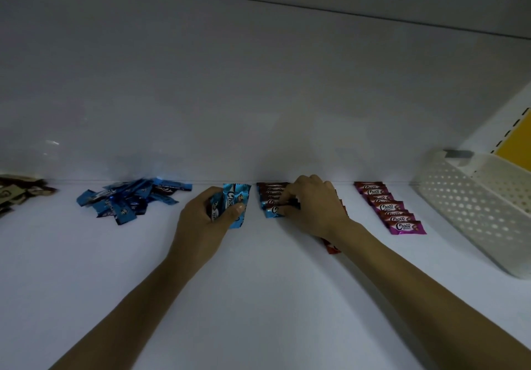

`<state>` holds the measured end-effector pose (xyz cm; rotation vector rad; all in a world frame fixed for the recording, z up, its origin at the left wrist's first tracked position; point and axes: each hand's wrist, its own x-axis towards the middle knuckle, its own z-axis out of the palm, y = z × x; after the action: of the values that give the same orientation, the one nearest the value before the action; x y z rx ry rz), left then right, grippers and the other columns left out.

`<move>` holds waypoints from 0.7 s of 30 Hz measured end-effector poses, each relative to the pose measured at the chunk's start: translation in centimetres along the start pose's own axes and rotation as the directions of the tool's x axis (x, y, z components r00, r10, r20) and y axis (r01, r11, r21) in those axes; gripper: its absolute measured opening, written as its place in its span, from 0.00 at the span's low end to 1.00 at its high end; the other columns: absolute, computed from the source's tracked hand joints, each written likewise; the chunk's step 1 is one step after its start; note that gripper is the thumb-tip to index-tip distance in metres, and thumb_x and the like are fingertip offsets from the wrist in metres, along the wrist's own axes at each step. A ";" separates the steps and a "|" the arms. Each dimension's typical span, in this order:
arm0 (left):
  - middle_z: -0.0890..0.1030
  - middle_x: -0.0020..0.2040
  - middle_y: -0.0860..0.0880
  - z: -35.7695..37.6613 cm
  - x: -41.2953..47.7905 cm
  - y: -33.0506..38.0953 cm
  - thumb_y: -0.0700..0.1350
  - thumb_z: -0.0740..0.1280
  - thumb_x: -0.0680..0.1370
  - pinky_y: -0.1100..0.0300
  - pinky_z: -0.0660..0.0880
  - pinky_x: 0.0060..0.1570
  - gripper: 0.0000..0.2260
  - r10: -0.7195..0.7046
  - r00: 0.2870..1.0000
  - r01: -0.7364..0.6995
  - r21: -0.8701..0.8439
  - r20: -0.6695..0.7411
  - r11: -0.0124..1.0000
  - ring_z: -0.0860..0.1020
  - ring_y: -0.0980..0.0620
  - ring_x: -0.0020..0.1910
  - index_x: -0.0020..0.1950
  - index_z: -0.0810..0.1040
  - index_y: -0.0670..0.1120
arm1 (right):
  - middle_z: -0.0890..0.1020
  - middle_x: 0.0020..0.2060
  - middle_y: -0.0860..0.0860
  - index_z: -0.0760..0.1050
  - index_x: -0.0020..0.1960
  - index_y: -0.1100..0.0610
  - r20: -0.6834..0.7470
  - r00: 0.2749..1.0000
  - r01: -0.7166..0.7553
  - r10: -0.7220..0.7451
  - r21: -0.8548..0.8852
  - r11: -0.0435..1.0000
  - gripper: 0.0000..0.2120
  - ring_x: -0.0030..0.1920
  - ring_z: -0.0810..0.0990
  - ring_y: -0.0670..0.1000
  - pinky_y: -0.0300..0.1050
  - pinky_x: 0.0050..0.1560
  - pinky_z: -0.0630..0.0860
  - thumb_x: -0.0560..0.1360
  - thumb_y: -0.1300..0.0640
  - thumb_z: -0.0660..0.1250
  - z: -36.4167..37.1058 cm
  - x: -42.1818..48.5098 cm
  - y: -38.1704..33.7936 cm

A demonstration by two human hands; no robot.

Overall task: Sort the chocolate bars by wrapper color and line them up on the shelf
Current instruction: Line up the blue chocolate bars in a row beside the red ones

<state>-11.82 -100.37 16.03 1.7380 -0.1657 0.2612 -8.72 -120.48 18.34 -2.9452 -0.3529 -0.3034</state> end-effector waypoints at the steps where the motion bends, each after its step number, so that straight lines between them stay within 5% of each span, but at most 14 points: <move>1: 0.80 0.39 0.55 0.0 0.0 0.0 0.41 0.71 0.75 0.71 0.73 0.30 0.08 -0.002 1.000 0.002 -0.010 0.000 1.000 0.78 0.67 0.33 0.44 0.76 0.54 | 0.77 0.52 0.49 0.78 0.53 0.49 0.000 1.000 0.001 -0.001 -0.003 1.000 0.10 0.54 0.71 0.51 0.43 0.49 0.61 0.76 0.46 0.66 0.0 0.0 0.0; 21: 0.80 0.36 0.56 0.0 -0.2 0.6 0.40 0.71 0.74 0.71 0.72 0.30 0.09 -0.007 1.000 0.006 -0.065 -0.005 0.998 0.78 0.66 0.32 0.44 0.76 0.54 | 0.78 0.52 0.50 0.80 0.54 0.50 -0.067 0.998 0.011 -0.012 -0.011 1.000 0.09 0.53 0.73 0.52 0.44 0.52 0.63 0.77 0.49 0.64 0.0 -0.5 -0.3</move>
<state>-12.14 -100.44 16.53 1.6731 -0.1628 0.2530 -9.32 -120.28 18.29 -2.9359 -0.3602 -0.4055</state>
